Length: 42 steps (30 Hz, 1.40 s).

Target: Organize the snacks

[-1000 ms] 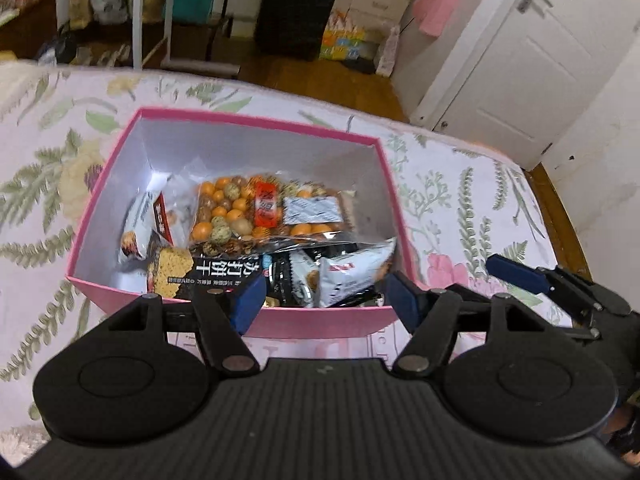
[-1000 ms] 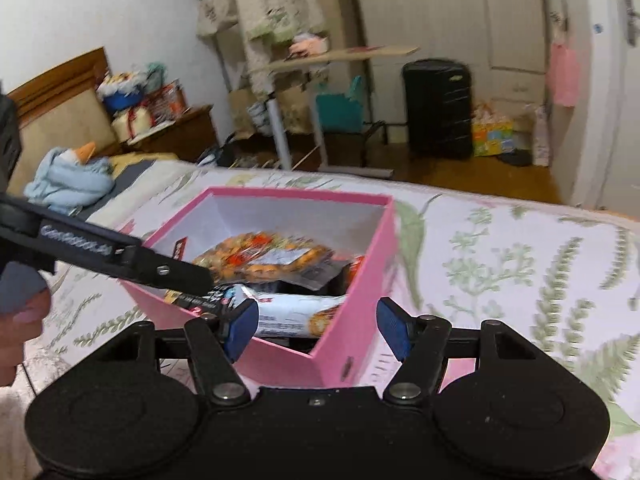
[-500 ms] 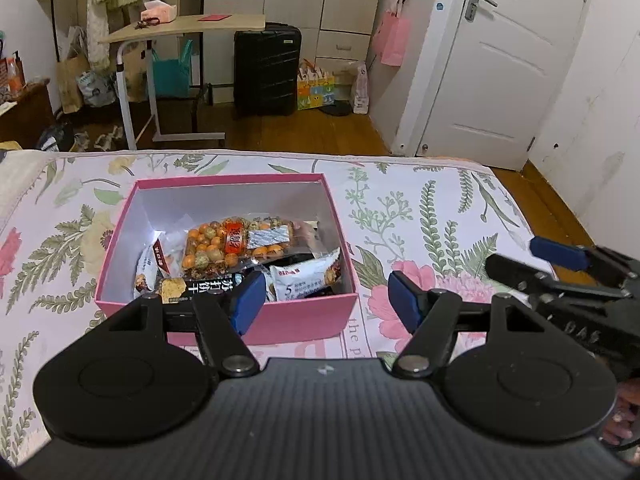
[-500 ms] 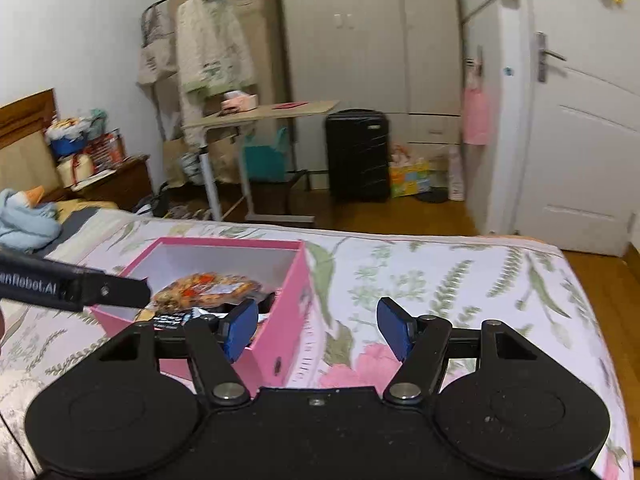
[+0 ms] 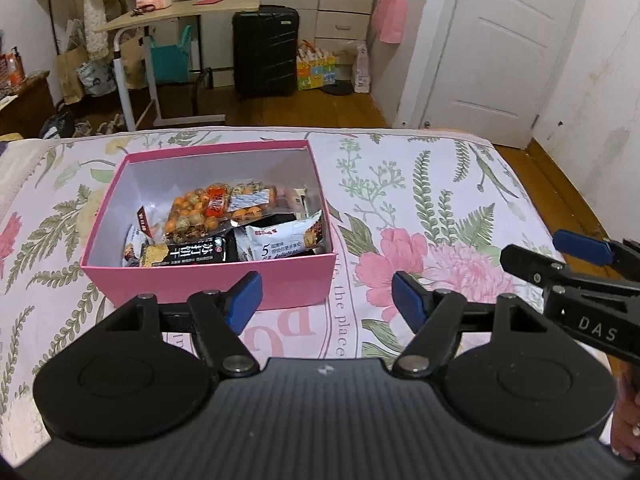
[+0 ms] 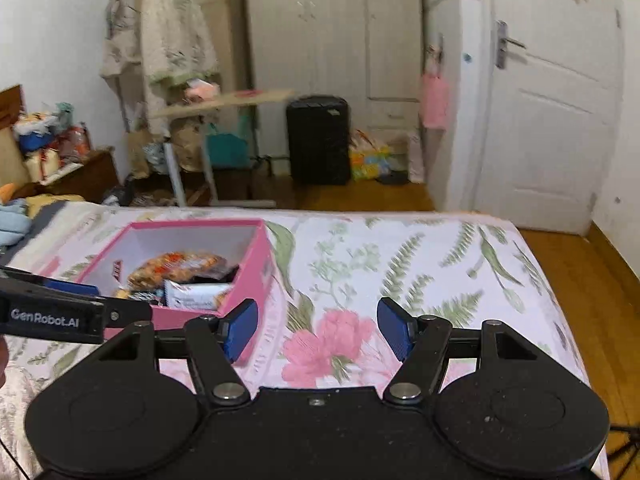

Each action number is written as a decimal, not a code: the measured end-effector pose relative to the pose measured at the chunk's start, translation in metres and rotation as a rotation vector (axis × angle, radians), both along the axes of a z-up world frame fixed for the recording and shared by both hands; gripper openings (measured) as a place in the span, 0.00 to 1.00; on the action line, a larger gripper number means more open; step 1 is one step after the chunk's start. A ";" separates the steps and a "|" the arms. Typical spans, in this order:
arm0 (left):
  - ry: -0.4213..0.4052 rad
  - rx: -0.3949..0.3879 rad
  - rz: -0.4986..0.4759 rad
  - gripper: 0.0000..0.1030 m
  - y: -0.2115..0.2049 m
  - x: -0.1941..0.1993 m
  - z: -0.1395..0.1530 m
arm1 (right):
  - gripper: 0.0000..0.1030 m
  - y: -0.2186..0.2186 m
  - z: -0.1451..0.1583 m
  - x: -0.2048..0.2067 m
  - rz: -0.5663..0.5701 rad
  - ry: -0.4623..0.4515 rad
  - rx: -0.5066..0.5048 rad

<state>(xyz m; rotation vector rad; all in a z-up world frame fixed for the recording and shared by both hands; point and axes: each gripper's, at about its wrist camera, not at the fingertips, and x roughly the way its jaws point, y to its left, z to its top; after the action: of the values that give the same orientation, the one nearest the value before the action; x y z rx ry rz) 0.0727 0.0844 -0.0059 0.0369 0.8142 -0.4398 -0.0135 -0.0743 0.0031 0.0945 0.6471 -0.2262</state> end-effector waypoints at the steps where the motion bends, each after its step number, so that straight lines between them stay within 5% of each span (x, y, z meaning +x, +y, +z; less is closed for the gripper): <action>1: -0.008 0.005 0.010 0.72 -0.001 -0.002 -0.001 | 0.70 0.000 -0.001 0.000 0.003 0.002 0.006; 10: -0.054 0.033 0.062 0.94 -0.004 -0.004 -0.007 | 0.82 -0.002 -0.004 -0.003 -0.042 0.032 -0.024; 16: -0.104 0.052 0.102 0.94 -0.006 -0.009 -0.004 | 0.93 -0.002 -0.005 -0.005 -0.057 0.049 -0.041; 42: -0.133 0.049 0.142 0.94 -0.003 -0.012 -0.004 | 0.93 -0.008 -0.010 -0.009 -0.107 0.045 -0.061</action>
<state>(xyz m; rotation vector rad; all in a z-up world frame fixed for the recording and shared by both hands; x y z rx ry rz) 0.0609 0.0817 -0.0096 0.0534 0.6912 -0.2802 -0.0226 -0.0824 -0.0067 0.0659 0.6800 -0.3518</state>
